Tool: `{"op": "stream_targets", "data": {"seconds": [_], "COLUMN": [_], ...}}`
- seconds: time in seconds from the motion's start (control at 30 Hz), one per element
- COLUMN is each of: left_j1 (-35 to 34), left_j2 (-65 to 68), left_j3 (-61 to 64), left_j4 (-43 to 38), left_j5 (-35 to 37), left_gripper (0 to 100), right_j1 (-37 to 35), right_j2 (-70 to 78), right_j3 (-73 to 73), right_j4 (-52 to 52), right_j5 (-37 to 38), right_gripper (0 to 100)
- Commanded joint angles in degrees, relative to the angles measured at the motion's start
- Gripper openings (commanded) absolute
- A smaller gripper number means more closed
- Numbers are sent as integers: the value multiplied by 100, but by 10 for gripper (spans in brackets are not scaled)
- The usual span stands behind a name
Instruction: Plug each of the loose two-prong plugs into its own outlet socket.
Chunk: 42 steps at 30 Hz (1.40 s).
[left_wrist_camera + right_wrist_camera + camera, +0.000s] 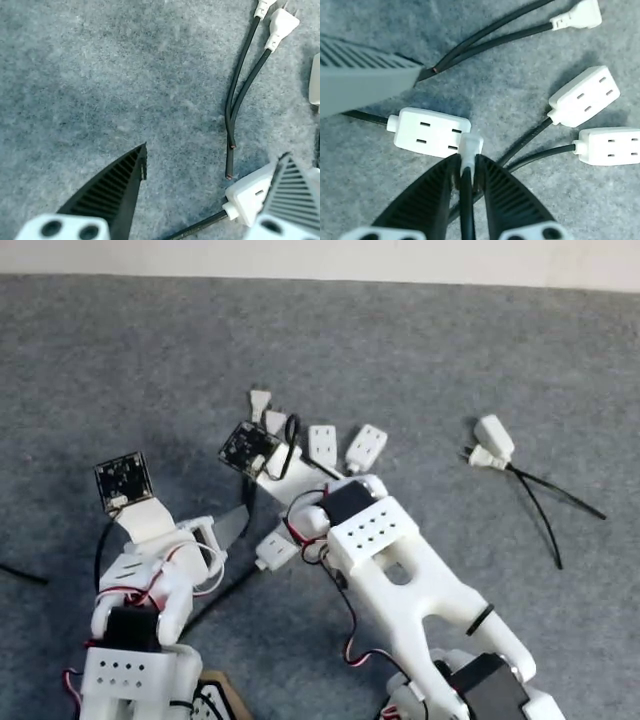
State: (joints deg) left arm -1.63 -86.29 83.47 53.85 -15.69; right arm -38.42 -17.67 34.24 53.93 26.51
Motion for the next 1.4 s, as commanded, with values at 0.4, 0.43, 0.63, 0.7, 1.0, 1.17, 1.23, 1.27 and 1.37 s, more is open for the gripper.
{"op": "stream_targets", "data": {"seconds": [0.4,0.43,0.63,0.7,1.0,1.17,1.23,1.27,1.37], "left_j1": [-57,-57,-57,-57,-57,-48,-48,-48,-48], "left_j2": [13,13,13,13,13,13,13,13,13], "left_j3": [-22,-22,-22,-22,-22,-22,-22,-22,-22], "left_j4": [-88,-88,-88,-88,-88,-88,-88,-88,-88], "left_j5": [-18,-18,-18,-18,-18,-18,-18,-18,-18], "left_gripper": [389,389,389,389,389,389,389,389,389], "right_j1": [-338,-321,-321,-321,-312,-189,-136,-136,-154], "right_j2": [-22,-13,-13,-13,-13,-4,84,171,620], "right_j3": [-664,-655,-365,-163,330,338,462,549,822], "right_j4": [312,312,198,4,-497,-505,-646,-804,-1244], "right_j5": [-149,-149,-149,-149,-149,-149,-149,-149,-149], "right_gripper": [5,5,5,5,5,5,5,5,5]}}
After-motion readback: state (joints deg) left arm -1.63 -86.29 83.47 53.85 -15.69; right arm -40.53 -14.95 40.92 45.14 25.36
